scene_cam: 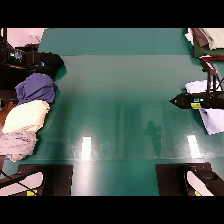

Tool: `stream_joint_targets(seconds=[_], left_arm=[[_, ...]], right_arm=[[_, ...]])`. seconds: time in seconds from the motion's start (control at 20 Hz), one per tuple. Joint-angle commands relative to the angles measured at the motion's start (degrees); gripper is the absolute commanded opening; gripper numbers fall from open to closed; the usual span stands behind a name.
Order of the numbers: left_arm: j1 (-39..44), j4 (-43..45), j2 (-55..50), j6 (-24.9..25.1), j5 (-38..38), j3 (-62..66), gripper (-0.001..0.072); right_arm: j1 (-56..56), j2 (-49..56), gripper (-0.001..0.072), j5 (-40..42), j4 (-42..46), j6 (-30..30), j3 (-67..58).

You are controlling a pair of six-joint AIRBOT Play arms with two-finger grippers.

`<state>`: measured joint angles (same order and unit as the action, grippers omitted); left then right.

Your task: Fold the shirts.

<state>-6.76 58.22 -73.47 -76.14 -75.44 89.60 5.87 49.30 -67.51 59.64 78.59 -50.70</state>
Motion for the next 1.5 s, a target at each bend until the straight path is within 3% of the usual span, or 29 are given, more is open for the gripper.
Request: stream_joint_targets(seconds=[0.0, 0.7, 0.8, 0.85, 0.9, 1.1, 1.45], left_arm=[[0.0, 0.0, 0.0, 0.0, 0.0, 0.0, 0.0027], [0.0, -1.1, 0.0, -0.1, 1.4, 0.0, 0.0027], [0.0, -0.8, -0.2, 3.4, 4.9, 0.0, 0.0041], [0.0, 2.0, -0.6, 5.2, 7.2, 0.0, 0.0313], [0.0, 6.6, -1.3, 3.4, 10.1, 0.0, 0.0501], [-0.3, 27.1, -9.2, -4.5, 24.3, 0.0, 0.051], [-1.7, 28.4, -29.6, -4.5, 32.3, 8.5, 0.0511]], right_arm=[[-0.1, 0.0, 0.0025, -0.1, 0.0, 0.0, 0.0], [-0.1, 0.0, 0.0025, -0.5, 0.0, 0.0, 0.0], [-0.1, 0.0, 0.0025, -0.6, 0.0, 0.0, 0.0], [-0.1, 0.0, 0.0025, -0.7, 0.0, 0.1, 0.0], [-0.1, 0.0, 0.0025, -0.7, 0.0, 0.1, 0.0], [-0.1, 0.0, 0.0025, -2.6, 0.0, 0.1, 0.0], [-0.2, 0.0, 0.0025, -5.1, 0.0, 0.1, 0.0]])
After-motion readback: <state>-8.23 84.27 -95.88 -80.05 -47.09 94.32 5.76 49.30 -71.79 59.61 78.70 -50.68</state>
